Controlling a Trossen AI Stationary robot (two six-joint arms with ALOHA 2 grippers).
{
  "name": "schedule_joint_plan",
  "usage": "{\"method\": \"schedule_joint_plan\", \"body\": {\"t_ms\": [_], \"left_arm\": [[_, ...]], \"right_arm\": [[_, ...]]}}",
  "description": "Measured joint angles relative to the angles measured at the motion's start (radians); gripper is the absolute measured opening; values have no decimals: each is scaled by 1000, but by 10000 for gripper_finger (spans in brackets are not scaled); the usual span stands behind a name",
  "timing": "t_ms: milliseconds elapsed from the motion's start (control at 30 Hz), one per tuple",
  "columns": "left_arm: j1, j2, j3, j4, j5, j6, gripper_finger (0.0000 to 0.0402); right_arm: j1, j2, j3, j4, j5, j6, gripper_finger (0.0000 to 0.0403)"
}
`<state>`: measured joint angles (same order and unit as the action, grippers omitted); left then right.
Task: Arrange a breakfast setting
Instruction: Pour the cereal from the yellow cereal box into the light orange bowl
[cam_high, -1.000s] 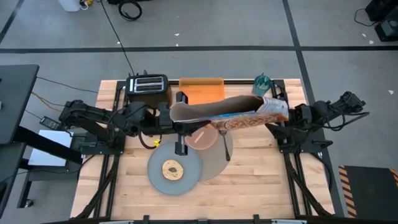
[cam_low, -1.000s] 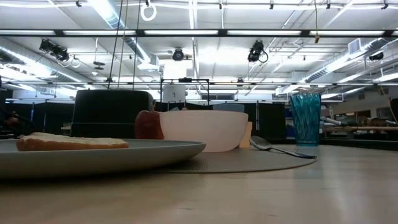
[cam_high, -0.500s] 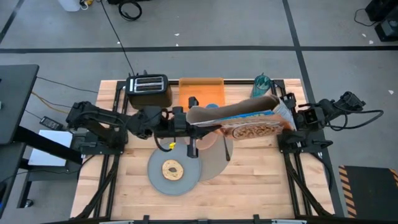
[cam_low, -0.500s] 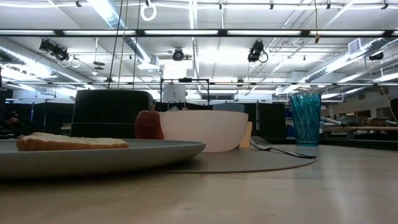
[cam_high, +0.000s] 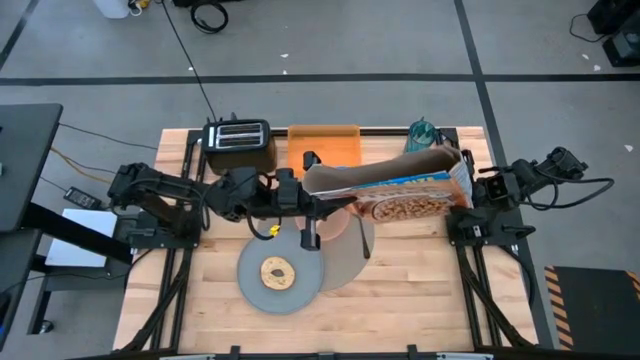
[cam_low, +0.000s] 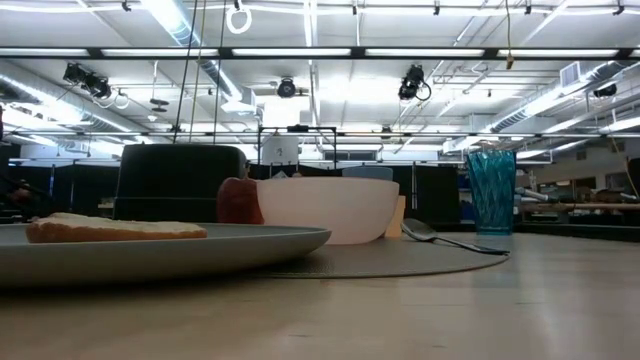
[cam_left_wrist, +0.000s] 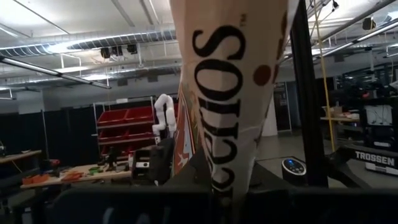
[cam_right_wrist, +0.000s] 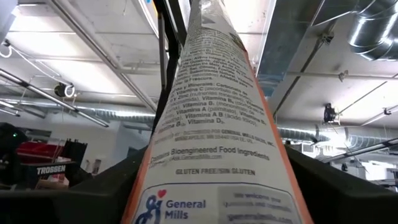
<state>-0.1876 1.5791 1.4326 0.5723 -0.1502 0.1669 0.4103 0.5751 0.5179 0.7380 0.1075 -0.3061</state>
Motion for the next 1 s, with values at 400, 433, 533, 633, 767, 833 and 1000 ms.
{"method": "schedule_joint_plan", "body": {"t_ms": [400, 433, 533, 633, 767, 833, 1000], "left_arm": [[0, -6, 4, -92, 4, 2, 39], [0, -4, 3, -119, 1, 2, 52], [-10, -3, 1, -180, -24, 5, 101], [-17, -25, 1, -276, -50, 5, 152], [-18, -74, 1, -467, -66, -6, 200], [-19, -105, 1, -573, -68, -44, 213], [-19, -183, 1, -970, -72, -221, 218]], "right_arm": [[0, -5, -2, -32, 8, 0, 205], [0, -11, -2, -55, 18, 2, 205], [0, -41, -4, -113, 48, 13, 207], [0, -76, -4, -169, 55, 31, 205], [0, -134, -4, -247, 76, 53, 203], [0, -168, -3, -303, 94, 54, 203], [0, -248, 10, -503, 174, 85, 202]]}}
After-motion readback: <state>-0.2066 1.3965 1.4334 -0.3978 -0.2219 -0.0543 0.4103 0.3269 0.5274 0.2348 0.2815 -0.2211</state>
